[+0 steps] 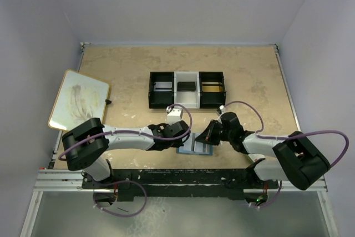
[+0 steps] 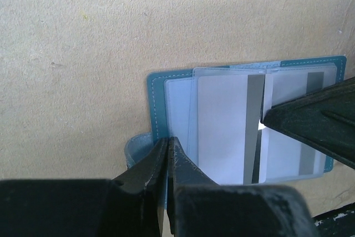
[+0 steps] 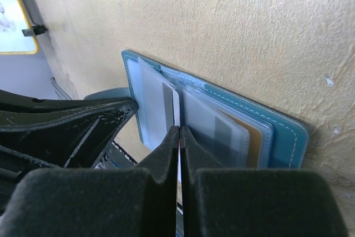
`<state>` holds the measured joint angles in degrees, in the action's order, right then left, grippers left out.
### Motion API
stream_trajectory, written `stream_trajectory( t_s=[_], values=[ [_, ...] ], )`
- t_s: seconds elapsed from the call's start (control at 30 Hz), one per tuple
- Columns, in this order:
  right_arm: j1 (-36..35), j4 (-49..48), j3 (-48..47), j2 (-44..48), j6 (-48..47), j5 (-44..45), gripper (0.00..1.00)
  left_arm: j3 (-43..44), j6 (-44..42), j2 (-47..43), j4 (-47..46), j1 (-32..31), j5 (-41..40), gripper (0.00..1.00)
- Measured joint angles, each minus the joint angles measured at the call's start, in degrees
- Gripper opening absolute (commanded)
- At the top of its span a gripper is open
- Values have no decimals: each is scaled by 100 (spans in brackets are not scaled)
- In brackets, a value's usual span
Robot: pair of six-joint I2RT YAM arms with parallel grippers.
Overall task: Take the credit cards out of the card holder
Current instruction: Remove the credit card from the card holder.
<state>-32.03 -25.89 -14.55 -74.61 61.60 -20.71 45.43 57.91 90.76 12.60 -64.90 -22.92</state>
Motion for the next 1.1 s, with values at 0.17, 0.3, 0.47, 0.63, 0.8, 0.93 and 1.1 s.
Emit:
stream_trajectory(
  t_s=[0.17, 0.3, 0.47, 0.63, 0.8, 0.93, 1.1],
  values=[
    [61, 96, -61, 0, -216, -111, 1, 4, 0, -2, 13, 0, -2, 1],
    [72, 481, -284, 0, -511, -118, 1, 7, -7, -26, 37, 0, -2, 11],
    [98, 684, -428, -26, -841, -146, 2, 9, -151, -210, 164, 0, 24, 23],
    [98, 623, -428, -116, -890, -221, 2, 68, -308, -385, -59, 2, 225, 28],
    [98, 527, -431, -221, -890, -293, 2, 308, -457, -210, -448, 0, 625, 24],
    [98, 527, -431, -219, -887, -289, 2, 452, -503, 155, -518, 0, 649, 15],
    [98, 632, -426, -101, -885, -269, 2, 551, -479, 459, -227, 0, 481, 12]
  ],
)
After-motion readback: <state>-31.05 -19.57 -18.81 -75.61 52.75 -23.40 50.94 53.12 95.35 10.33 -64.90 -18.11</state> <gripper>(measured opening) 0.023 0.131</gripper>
